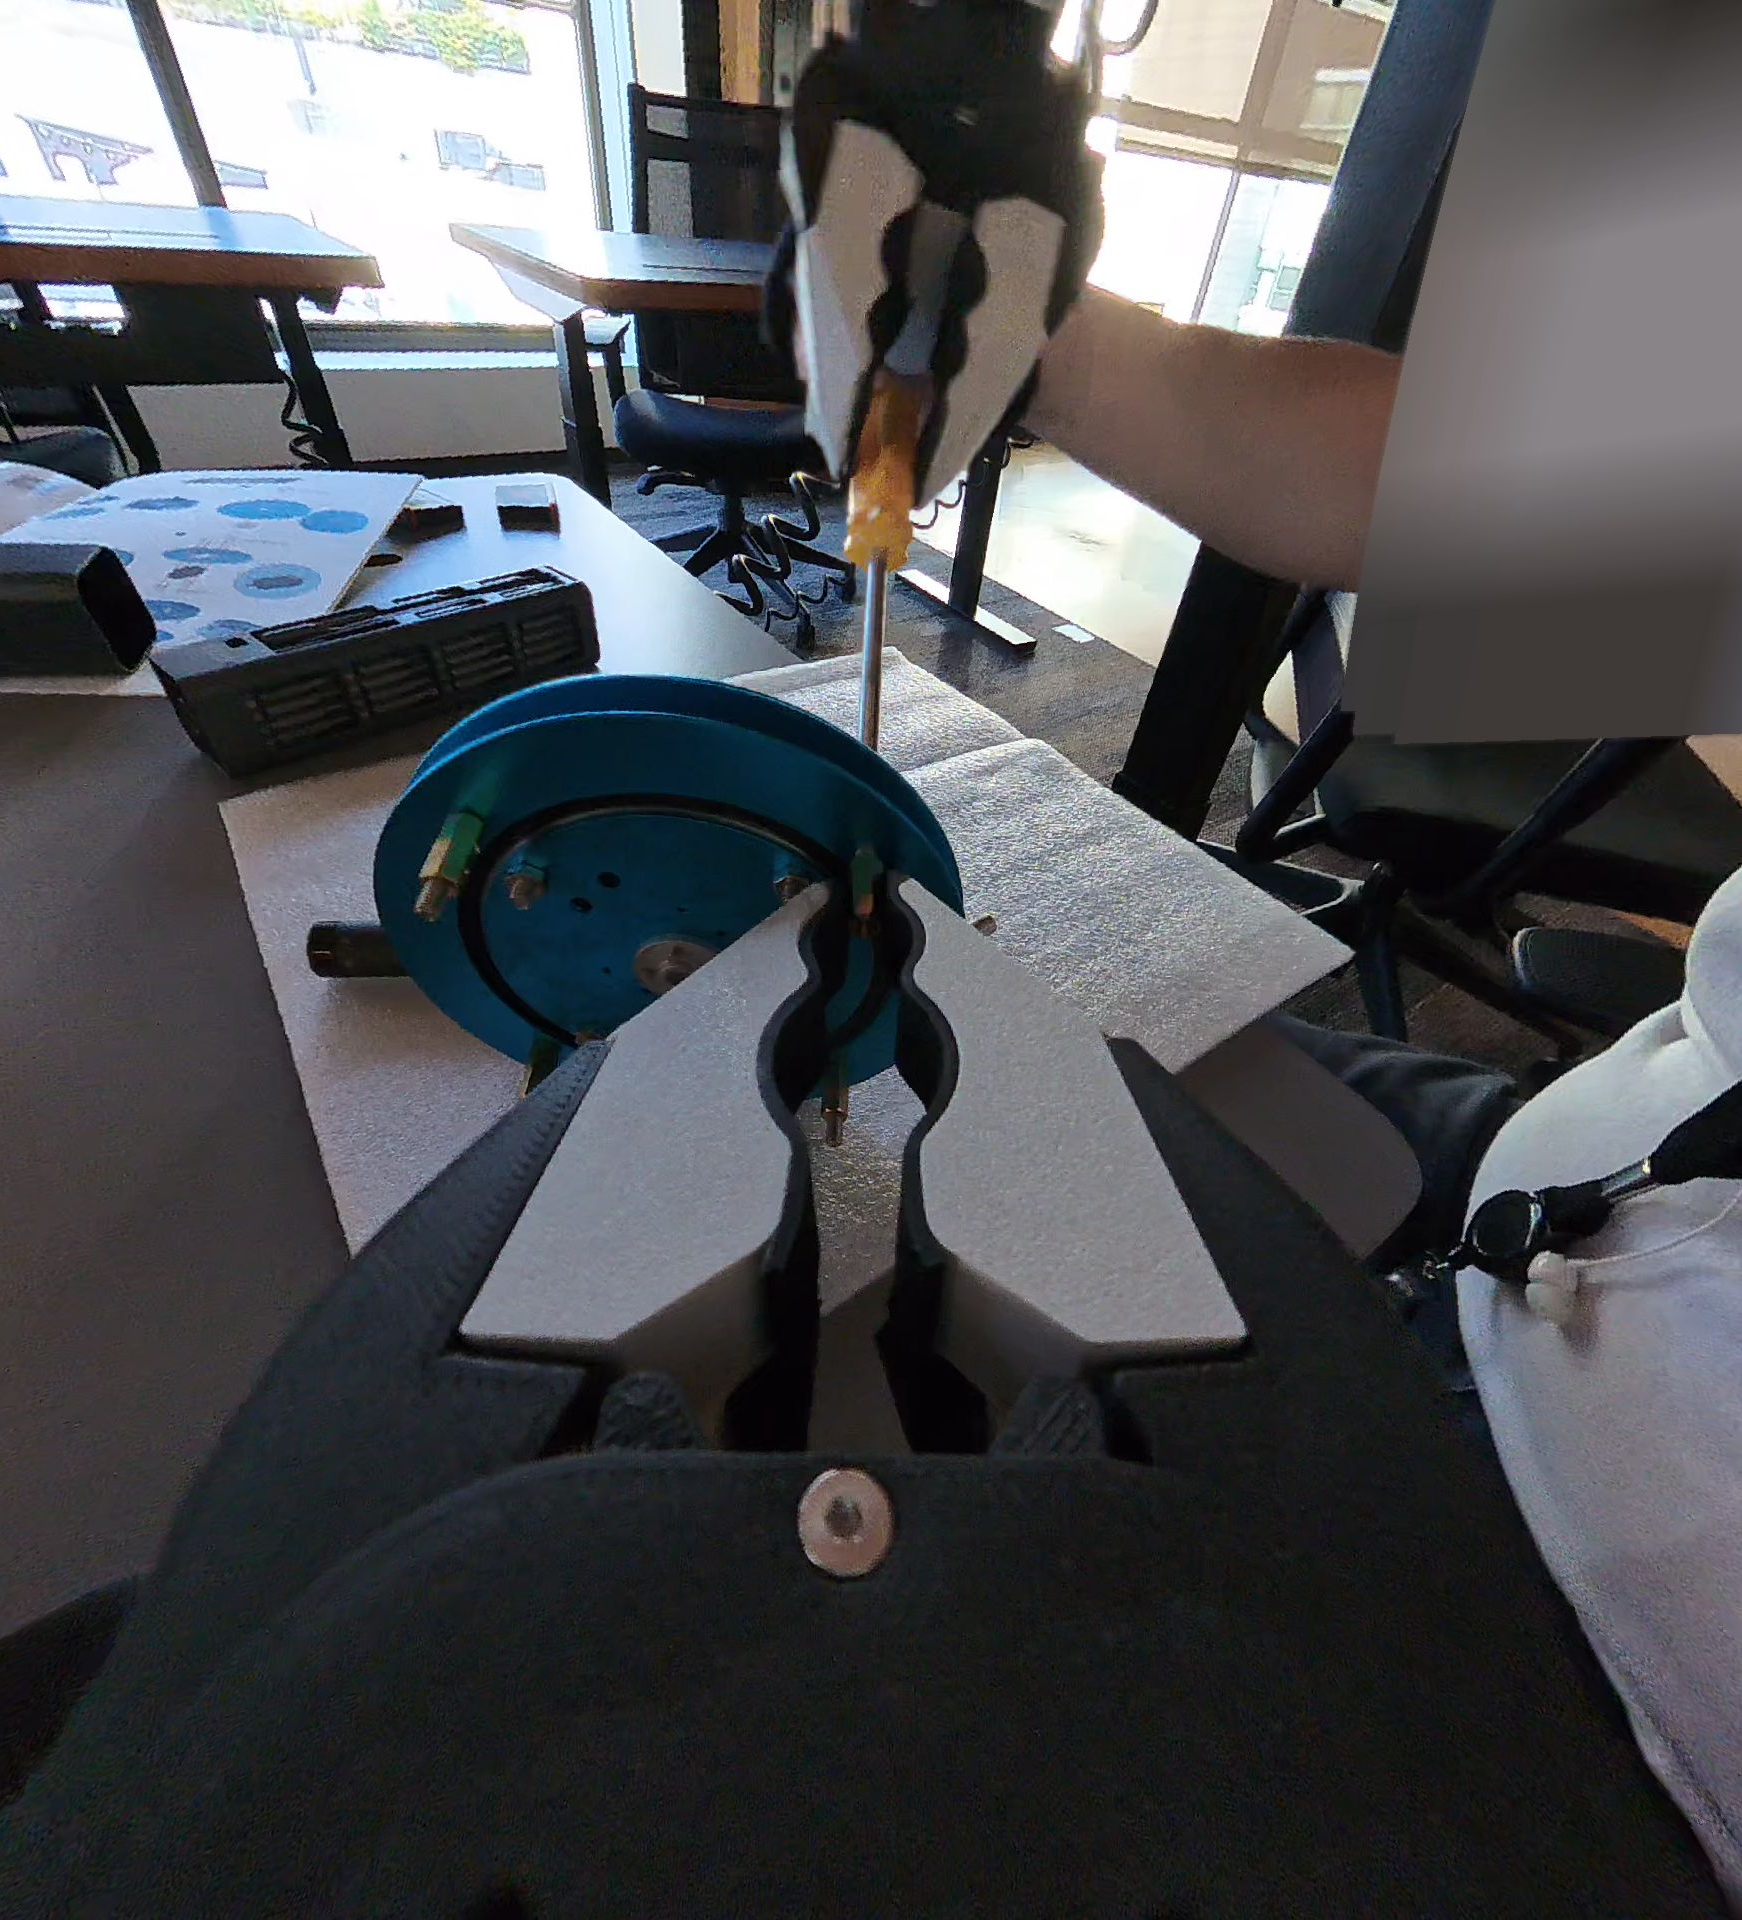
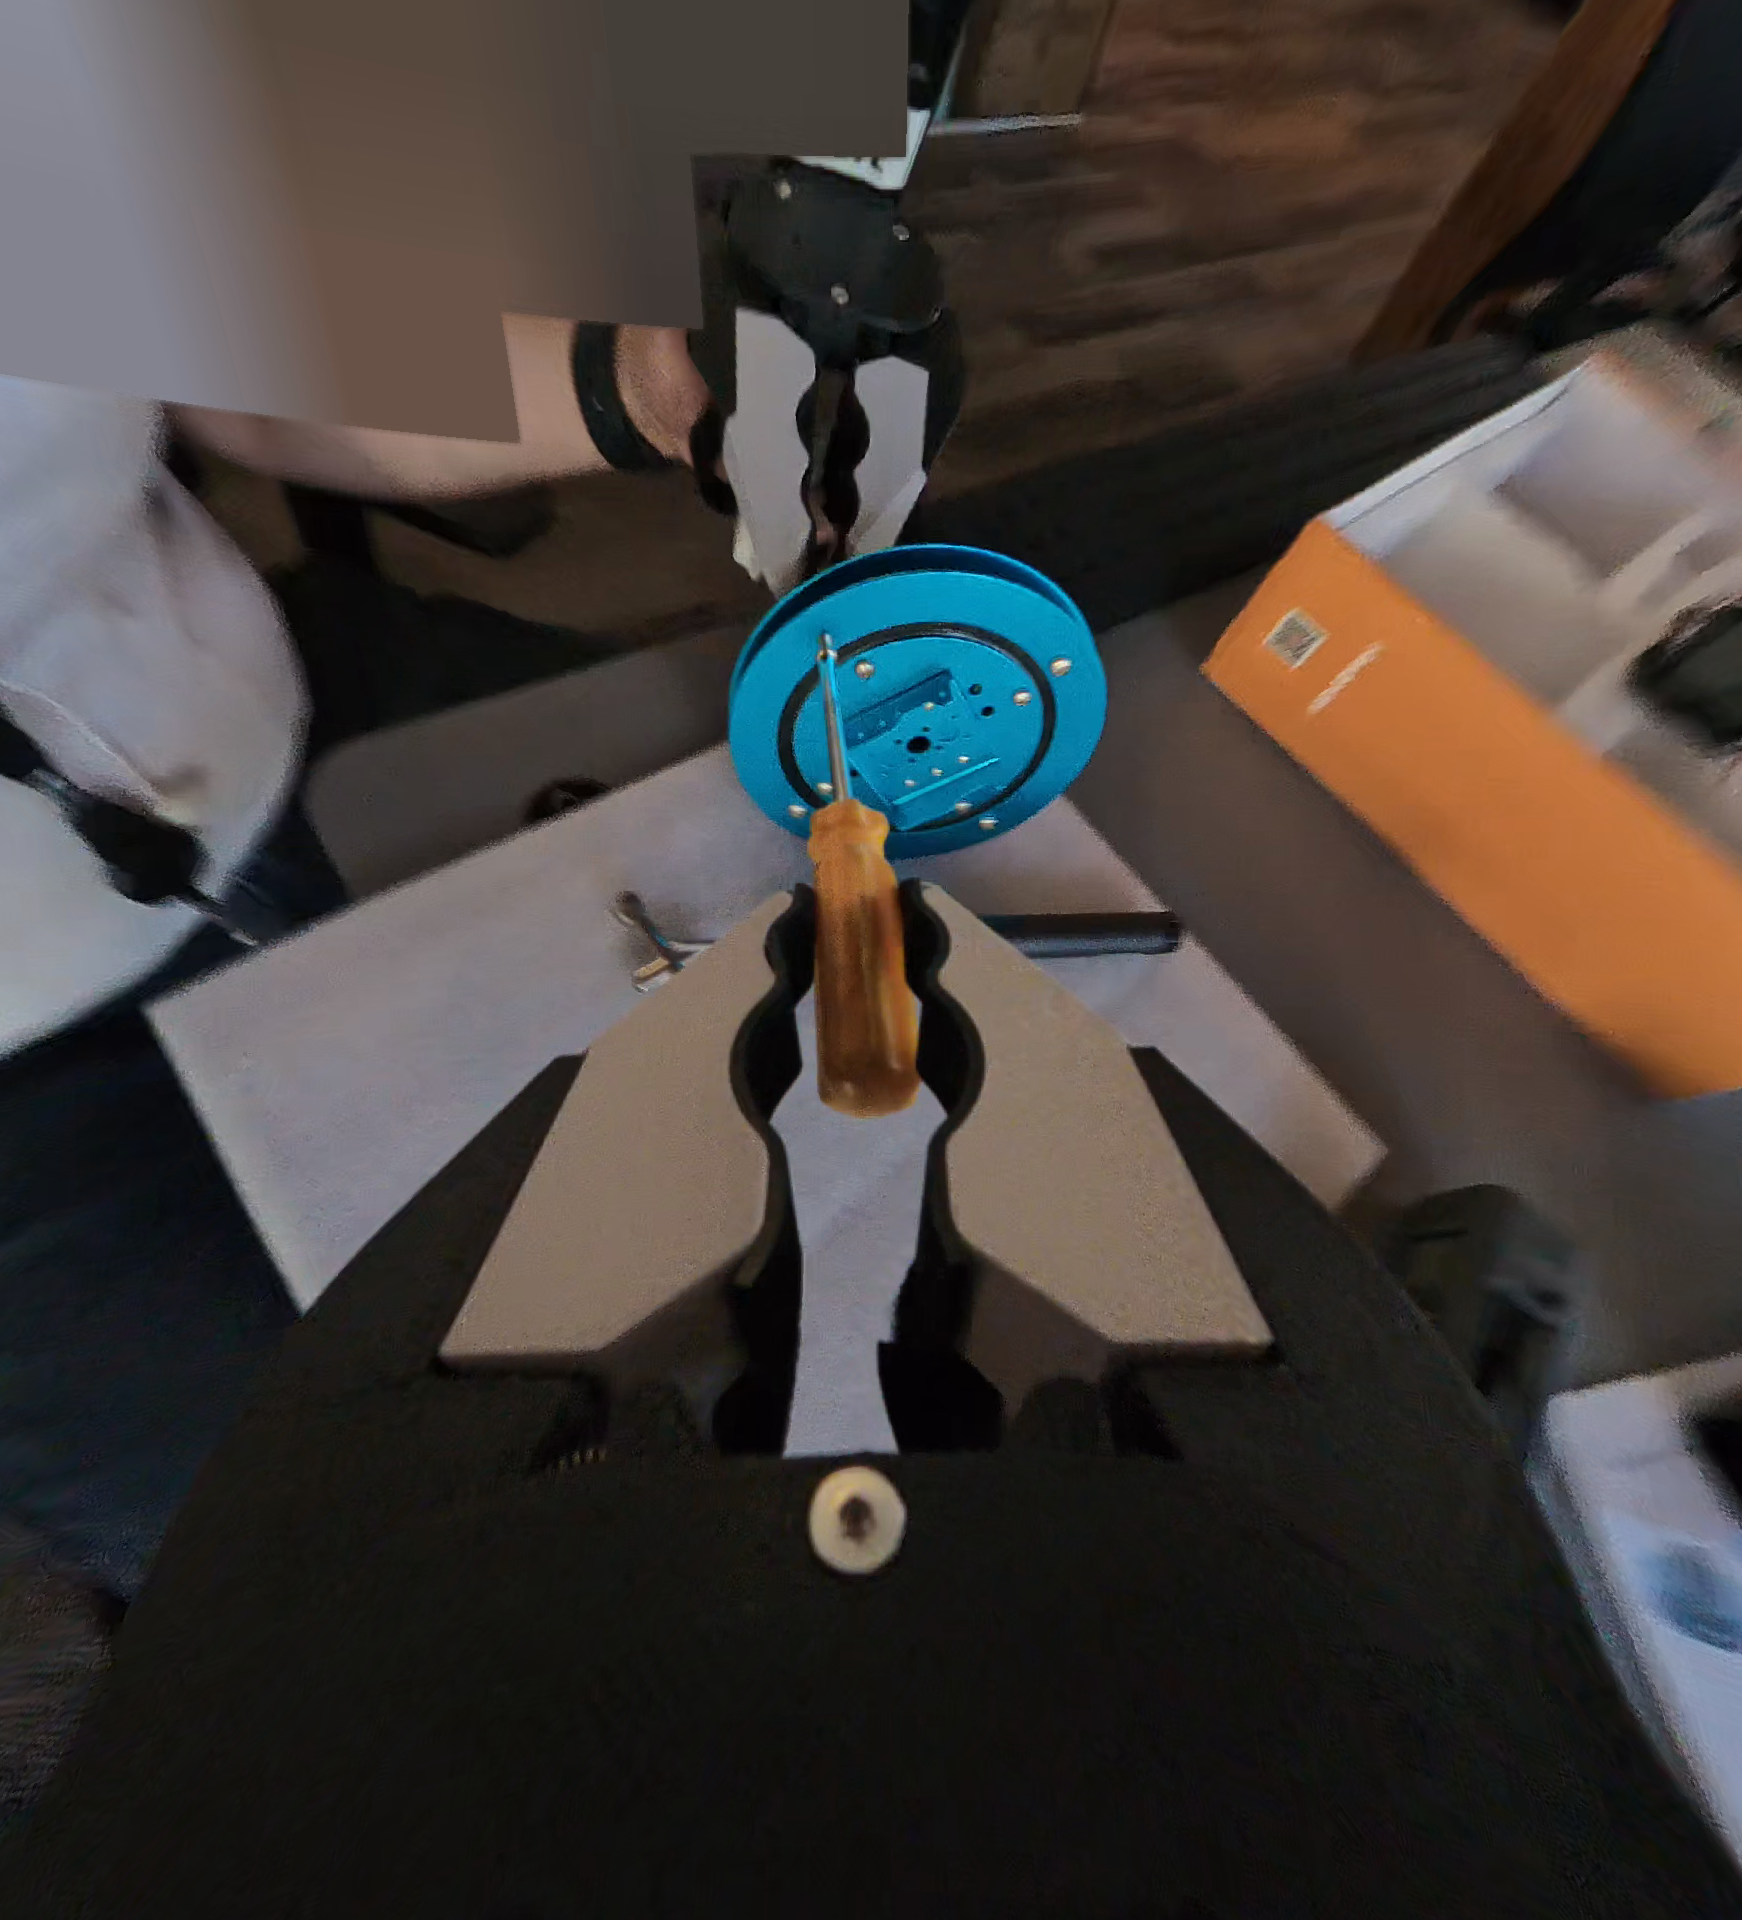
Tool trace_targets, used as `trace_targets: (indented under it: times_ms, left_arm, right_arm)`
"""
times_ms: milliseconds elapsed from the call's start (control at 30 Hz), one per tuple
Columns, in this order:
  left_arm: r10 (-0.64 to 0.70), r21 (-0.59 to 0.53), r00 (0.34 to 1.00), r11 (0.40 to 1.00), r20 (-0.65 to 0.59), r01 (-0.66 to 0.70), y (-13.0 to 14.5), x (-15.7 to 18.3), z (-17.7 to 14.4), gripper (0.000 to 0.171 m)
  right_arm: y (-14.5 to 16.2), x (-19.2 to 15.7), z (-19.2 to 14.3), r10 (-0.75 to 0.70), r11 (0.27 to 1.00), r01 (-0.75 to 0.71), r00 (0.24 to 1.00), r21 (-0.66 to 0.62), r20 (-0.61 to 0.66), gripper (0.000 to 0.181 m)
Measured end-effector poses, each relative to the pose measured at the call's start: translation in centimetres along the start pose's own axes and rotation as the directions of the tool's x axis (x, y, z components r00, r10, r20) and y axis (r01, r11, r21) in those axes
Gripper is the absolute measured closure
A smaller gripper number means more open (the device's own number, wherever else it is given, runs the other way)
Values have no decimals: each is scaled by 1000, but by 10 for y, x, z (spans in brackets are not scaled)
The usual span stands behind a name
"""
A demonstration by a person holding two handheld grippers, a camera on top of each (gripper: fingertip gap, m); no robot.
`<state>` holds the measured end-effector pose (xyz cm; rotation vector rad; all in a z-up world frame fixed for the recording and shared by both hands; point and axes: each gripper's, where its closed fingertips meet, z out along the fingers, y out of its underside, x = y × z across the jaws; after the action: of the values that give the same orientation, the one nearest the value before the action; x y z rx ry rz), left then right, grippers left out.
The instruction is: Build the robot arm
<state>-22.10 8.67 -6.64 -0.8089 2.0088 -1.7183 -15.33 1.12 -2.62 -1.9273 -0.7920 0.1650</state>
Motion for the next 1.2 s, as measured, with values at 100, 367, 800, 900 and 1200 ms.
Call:
trace_targets:
  times_ms: [100, 367, 800, 900, 1200]
  left_arm:
    - [-3, -2, 1000, 1000, 4, 3, -1, -2, -1, 167]
    - [219, -118, 976, 969, 12, -216, 5, 6, 3, 167]
    - [353, -160, 933, 927, 68, -339, 4, 5, 5, 167]
    - [384, -182, 920, 912, 73, -366, 5, 4, 6, 167]
    - [439, -221, 893, 884, 97, -411, 4, 1, 6, 168]
  right_arm:
    - [8, -1, 3, -166, 983, 155, 979, -97, -119, 167]
    - [7, -6, 1, 396, 914, -404, 908, 32, 138, 167]
    - [25, -13, 5, 672, 716, -697, 683, -19, 286, 167]
    - [26, -13, 5, 709, 671, -741, 631, -28, 314, 167]
    - [30, -19, 7, 833, 466, -876, 388, -122, 394, 167]
